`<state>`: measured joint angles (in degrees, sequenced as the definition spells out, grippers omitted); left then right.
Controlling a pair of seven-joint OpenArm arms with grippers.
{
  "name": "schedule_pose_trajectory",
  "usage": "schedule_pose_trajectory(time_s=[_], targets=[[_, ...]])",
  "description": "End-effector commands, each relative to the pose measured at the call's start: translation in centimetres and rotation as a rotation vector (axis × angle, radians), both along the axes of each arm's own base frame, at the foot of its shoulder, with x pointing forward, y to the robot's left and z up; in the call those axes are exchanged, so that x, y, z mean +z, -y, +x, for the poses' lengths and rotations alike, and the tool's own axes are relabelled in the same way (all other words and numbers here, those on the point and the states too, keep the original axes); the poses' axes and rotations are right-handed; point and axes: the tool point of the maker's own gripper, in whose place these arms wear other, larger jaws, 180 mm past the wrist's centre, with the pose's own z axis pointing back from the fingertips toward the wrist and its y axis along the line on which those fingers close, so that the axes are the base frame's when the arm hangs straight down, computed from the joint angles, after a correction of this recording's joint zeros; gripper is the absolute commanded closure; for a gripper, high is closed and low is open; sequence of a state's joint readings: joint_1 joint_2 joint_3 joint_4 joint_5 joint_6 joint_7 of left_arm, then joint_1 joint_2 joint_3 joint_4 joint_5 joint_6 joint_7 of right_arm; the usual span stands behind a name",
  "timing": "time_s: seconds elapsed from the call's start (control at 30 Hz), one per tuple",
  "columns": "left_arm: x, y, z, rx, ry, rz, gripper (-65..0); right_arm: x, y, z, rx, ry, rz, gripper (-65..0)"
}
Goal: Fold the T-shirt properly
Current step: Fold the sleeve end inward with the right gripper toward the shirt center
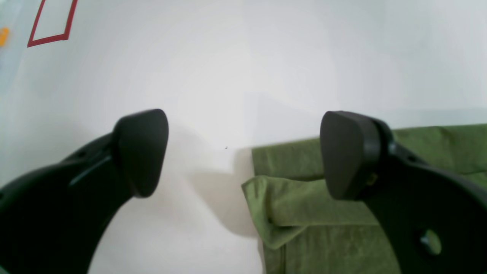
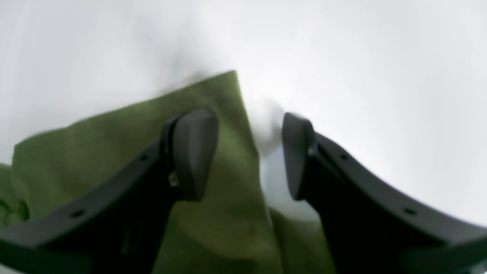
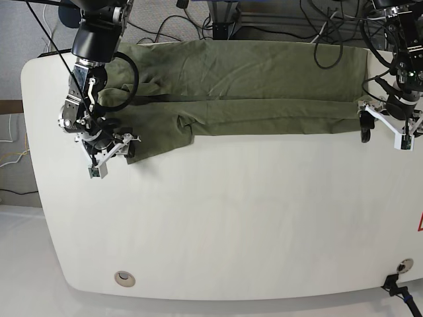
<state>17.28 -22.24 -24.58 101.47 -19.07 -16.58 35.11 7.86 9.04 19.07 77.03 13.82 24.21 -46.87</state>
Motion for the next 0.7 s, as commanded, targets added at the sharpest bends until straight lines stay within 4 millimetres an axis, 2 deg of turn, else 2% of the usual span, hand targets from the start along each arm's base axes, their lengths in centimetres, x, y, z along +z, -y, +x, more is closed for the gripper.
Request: schedule_pose_trajectory(time_s=[0.0,0.1,0.23,0.27,0.33,0.4,0.43,0.47,0.57,0.67], targets=[[1.2,-0.5,0.6,-0.004,0.037,0.018,-59.8,0.5,-1.8,0.7,0.035,0.016,0.031,-30.6],[0.4,-0.9,0.4,0.009,0.017,0.009,-59.8,-0.2,-4.1,0.2,0.081,-0.003,0.047,-30.3],[0.3,-0.9,0.4,0.01,0.016,0.008,-59.8,-0.4,-5.6,-0.1,0.117,-0.008,0.066,-29.8],[0.3,-0.9,0.4,0.01,0.016,0.008,-59.8,-0.5,-5.8,-0.4,0.117,-0.01,0.078,-27.7],[0.2,-0.9,0.4,0.011,0.015,0.008,-59.8,-0.5,-5.8,-0.5,0.114,-0.011,0.09,-16.2],[0.2,-0.9,0.4,0.011,0.015,0.006,-59.8,-0.4,-5.8,-0.5,0.113,-0.007,0.094,0.0],[0.2,-0.8,0.4,0.01,0.014,0.006,-59.8,-0.2,-5.7,-0.3,0.115,-0.002,0.093,0.0],[0.1,-0.9,0.4,0.011,0.013,0.004,-59.8,0.1,-5.9,-0.2,0.13,0.009,0.091,0.0],[-0.6,-0.8,0.2,0.011,-0.006,-0.005,-59.8,3.0,-6.5,0.2,0.221,0.074,0.047,0.0],[-1.1,-0.2,0.3,-0.004,-0.019,-0.01,-59.8,5.9,-6.8,-0.9,0.289,0.089,-0.029,0.0]])
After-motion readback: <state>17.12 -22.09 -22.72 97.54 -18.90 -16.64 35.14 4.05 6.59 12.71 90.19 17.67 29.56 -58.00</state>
